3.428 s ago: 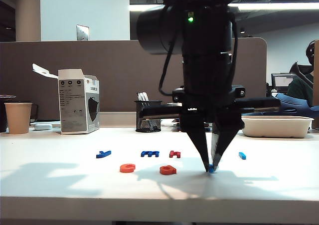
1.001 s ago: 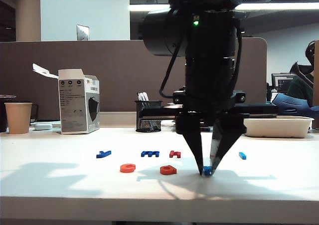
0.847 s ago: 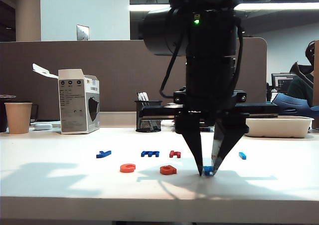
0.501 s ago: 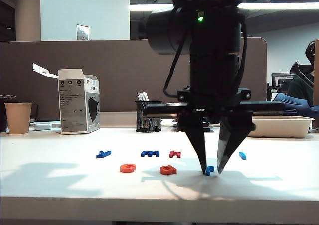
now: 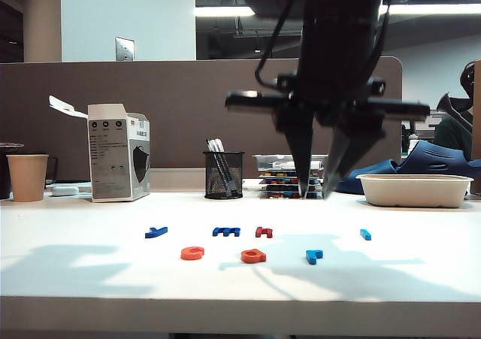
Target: Select the appropriate letters from the row of letter magnets placed on the table to arrange into the word "car".
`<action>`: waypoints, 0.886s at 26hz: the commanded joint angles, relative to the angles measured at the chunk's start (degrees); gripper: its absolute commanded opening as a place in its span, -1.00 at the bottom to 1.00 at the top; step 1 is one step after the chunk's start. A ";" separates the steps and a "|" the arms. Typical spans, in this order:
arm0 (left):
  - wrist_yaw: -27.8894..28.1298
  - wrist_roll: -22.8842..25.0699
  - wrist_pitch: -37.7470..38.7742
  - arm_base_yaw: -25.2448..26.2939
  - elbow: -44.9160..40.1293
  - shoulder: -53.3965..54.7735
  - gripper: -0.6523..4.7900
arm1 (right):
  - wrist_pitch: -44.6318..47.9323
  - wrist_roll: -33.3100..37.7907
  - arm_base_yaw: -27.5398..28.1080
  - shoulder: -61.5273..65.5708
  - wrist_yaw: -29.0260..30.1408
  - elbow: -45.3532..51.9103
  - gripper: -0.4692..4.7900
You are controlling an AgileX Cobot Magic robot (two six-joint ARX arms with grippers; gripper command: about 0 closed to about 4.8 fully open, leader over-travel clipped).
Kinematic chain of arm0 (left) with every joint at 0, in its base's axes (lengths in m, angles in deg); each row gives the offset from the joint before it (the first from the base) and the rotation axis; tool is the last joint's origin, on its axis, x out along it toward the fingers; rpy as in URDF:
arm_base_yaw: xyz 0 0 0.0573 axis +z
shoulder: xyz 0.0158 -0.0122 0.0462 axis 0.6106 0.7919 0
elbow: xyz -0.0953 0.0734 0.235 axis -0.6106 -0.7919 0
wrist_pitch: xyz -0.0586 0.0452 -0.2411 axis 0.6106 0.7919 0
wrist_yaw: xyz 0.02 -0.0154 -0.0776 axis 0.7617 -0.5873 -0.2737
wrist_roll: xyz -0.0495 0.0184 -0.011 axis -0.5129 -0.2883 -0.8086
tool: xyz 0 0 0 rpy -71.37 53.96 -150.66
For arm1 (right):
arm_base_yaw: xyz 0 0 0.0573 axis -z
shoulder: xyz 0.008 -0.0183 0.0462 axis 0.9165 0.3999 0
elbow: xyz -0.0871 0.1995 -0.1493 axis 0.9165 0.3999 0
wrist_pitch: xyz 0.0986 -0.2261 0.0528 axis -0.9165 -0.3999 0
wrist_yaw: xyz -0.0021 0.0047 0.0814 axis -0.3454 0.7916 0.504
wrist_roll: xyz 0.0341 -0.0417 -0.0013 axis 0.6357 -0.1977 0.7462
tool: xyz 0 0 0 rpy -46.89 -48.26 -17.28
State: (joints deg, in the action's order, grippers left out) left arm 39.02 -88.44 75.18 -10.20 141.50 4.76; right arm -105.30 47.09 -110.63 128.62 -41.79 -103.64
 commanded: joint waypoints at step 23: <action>0.20 0.04 -0.35 0.02 0.13 -0.13 -0.78 | -1.03 -53.57 9.16 -4.81 31.98 -0.20 -0.79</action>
State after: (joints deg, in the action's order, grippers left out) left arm 39.02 -88.44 75.20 -10.22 141.50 4.76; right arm -106.48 -3.68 -102.06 124.14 -12.67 -103.66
